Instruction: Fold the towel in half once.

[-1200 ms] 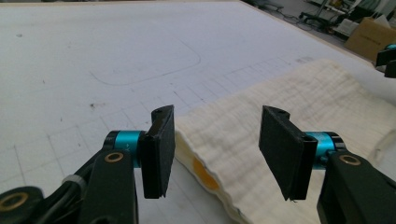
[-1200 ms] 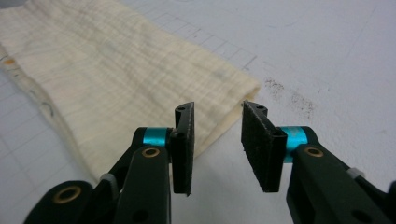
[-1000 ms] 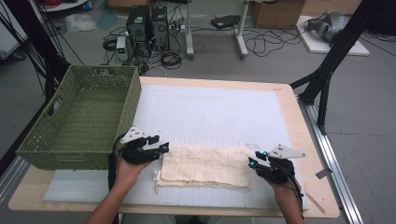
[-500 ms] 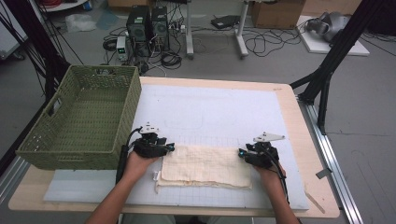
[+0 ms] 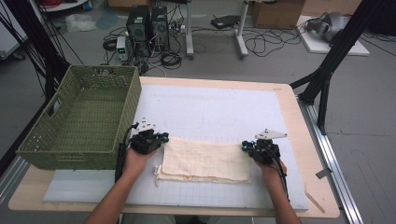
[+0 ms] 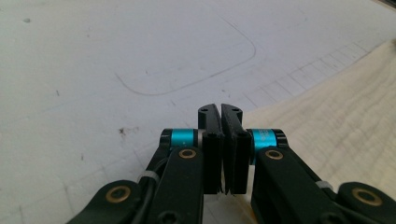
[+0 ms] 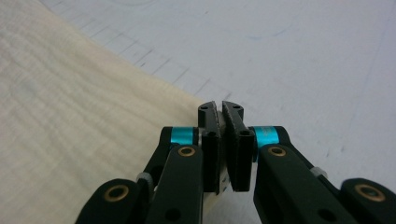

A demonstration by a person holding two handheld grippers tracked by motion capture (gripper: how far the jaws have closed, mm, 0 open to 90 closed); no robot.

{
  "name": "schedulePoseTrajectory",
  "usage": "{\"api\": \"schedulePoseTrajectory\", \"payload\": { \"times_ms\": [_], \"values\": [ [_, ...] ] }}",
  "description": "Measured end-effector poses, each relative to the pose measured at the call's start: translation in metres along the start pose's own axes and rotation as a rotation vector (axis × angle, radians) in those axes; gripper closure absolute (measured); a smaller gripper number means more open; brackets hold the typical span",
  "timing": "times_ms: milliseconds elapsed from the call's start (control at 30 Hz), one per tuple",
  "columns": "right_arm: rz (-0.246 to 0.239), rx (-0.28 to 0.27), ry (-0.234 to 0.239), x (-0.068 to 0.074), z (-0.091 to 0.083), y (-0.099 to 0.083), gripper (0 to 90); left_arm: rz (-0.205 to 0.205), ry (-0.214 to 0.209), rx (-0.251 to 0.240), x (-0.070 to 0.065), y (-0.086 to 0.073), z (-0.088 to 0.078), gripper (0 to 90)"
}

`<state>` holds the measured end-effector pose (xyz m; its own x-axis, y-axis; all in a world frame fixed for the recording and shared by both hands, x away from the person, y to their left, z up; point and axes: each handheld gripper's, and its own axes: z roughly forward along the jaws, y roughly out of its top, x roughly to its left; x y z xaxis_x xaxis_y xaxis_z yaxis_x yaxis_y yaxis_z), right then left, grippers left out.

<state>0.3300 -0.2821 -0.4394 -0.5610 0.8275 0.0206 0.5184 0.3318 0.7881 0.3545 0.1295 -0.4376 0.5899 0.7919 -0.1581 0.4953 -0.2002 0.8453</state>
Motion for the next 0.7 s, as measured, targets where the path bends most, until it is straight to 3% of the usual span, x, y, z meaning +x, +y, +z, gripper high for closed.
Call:
{"api": "schedulePoseTrajectory", "payload": {
  "times_ms": [167,233,300,400,500,533,567,633,700],
  "values": [
    [0.011,-0.018,-0.049,-0.008,0.011,0.014,86.1,-0.009,0.041,-0.030,0.007,0.017,0.010,86.8],
    [0.017,-0.020,-0.071,-0.011,0.016,0.019,86.1,-0.023,0.056,-0.068,0.010,0.019,0.014,86.8],
    [0.022,-0.029,-0.083,-0.014,0.020,0.024,86.1,-0.047,0.061,-0.047,0.015,0.020,0.019,86.8],
    [0.024,-0.026,-0.099,-0.015,0.027,0.029,86.0,-0.061,0.079,-0.057,0.018,0.018,0.023,86.7],
    [0.029,-0.024,-0.110,-0.014,0.033,0.032,84.9,-0.069,0.069,-0.053,0.020,0.016,0.025,85.2],
    [0.033,-0.021,-0.116,-0.014,0.035,0.032,80.2,-0.072,0.064,-0.055,0.020,0.016,0.025,81.7],
    [0.041,-0.021,-0.127,-0.014,0.036,0.032,71.2,-0.077,0.068,-0.052,0.019,0.016,0.024,73.5],
    [0.062,-0.015,-0.123,-0.015,0.036,0.031,62.2,-0.087,0.062,-0.061,0.018,0.016,0.021,57.8],
    [0.069,-0.010,-0.126,-0.014,0.032,0.030,56.3,-0.087,0.060,-0.069,0.016,0.014,0.016,51.3]
  ]
}}
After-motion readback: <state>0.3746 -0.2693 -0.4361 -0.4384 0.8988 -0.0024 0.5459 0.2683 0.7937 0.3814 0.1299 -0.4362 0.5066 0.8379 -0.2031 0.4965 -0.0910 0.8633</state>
